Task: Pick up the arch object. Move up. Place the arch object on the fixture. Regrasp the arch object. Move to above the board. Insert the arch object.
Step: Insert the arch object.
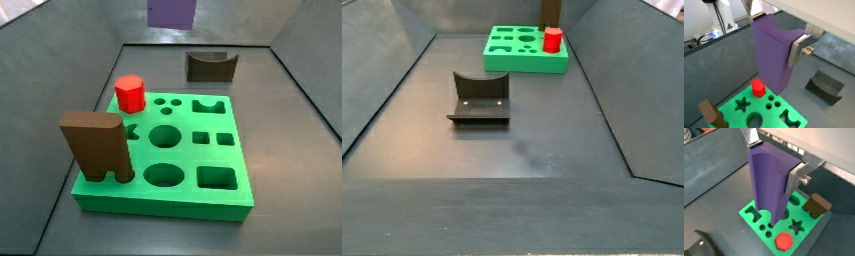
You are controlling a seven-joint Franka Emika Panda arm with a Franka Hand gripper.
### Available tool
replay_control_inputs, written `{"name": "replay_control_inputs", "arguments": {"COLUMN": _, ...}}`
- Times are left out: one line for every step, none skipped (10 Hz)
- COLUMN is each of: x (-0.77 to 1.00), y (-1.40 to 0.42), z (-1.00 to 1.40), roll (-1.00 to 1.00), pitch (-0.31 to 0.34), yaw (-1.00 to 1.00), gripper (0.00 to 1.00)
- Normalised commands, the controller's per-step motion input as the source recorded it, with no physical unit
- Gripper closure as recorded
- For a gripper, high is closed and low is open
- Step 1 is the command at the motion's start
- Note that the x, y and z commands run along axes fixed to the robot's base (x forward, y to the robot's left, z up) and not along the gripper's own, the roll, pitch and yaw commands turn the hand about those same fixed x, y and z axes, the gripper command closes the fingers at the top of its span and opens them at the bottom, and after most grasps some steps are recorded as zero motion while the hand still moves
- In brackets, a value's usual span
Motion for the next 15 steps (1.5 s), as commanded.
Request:
{"name": "replay_control_inputs", "arguments": {"x": 0.0, "y": 0.0, "z": 0.0, "roll": -0.02, "pitch": 0.0, "yaw": 0.0, "gripper": 1.0}}
{"name": "replay_control_inputs", "arguments": {"x": 0.05, "y": 0.06, "z": 0.0, "roll": -0.04, "pitch": 0.0, "yaw": 0.02, "gripper": 1.0}}
{"name": "replay_control_inputs", "arguments": {"x": 0.0, "y": 0.06, "z": 0.0, "roll": 0.0, "pitch": 0.0, "yaw": 0.03, "gripper": 1.0}}
{"name": "replay_control_inputs", "arguments": {"x": 0.0, "y": 0.02, "z": -0.07, "roll": -0.02, "pitch": 0.0, "yaw": 0.0, "gripper": 1.0}}
{"name": "replay_control_inputs", "arguments": {"x": 0.92, "y": 0.0, "z": -0.23, "roll": -0.01, "pitch": 0.0, "yaw": -0.11, "gripper": 1.0}}
{"name": "replay_control_inputs", "arguments": {"x": 1.0, "y": -0.01, "z": -0.37, "roll": 0.0, "pitch": 0.0, "yaw": -0.1, "gripper": 1.0}}
{"name": "replay_control_inputs", "arguments": {"x": 1.0, "y": 0.0, "z": -0.49, "roll": 0.0, "pitch": 0.0, "yaw": -0.08, "gripper": 1.0}}
{"name": "replay_control_inputs", "arguments": {"x": 1.0, "y": 0.0, "z": -0.52, "roll": 0.02, "pitch": -0.009, "yaw": -0.05, "gripper": 1.0}}
{"name": "replay_control_inputs", "arguments": {"x": 1.0, "y": 0.0, "z": -0.47, "roll": 0.03, "pitch": -0.011, "yaw": -0.02, "gripper": 1.0}}
{"name": "replay_control_inputs", "arguments": {"x": 1.0, "y": 0.0, "z": -0.47, "roll": 0.04, "pitch": -0.003, "yaw": -0.01, "gripper": 1.0}}
{"name": "replay_control_inputs", "arguments": {"x": 1.0, "y": 0.0, "z": -0.53, "roll": 0.07, "pitch": -0.019, "yaw": 0.0, "gripper": 1.0}}
{"name": "replay_control_inputs", "arguments": {"x": 0.83, "y": 0.0, "z": -0.51, "roll": 0.14, "pitch": -0.037, "yaw": 0.0, "gripper": 1.0}}
{"name": "replay_control_inputs", "arguments": {"x": 0.54, "y": 0.03, "z": -0.59, "roll": 0.12, "pitch": -0.064, "yaw": 0.02, "gripper": 1.0}}
{"name": "replay_control_inputs", "arguments": {"x": 0.36, "y": 0.07, "z": -0.63, "roll": 0.1, "pitch": -0.077, "yaw": 0.11, "gripper": 1.0}}
{"name": "replay_control_inputs", "arguments": {"x": 0.43, "y": 0.05, "z": -0.57, "roll": 0.08, "pitch": -0.036, "yaw": 0.15, "gripper": 1.0}}
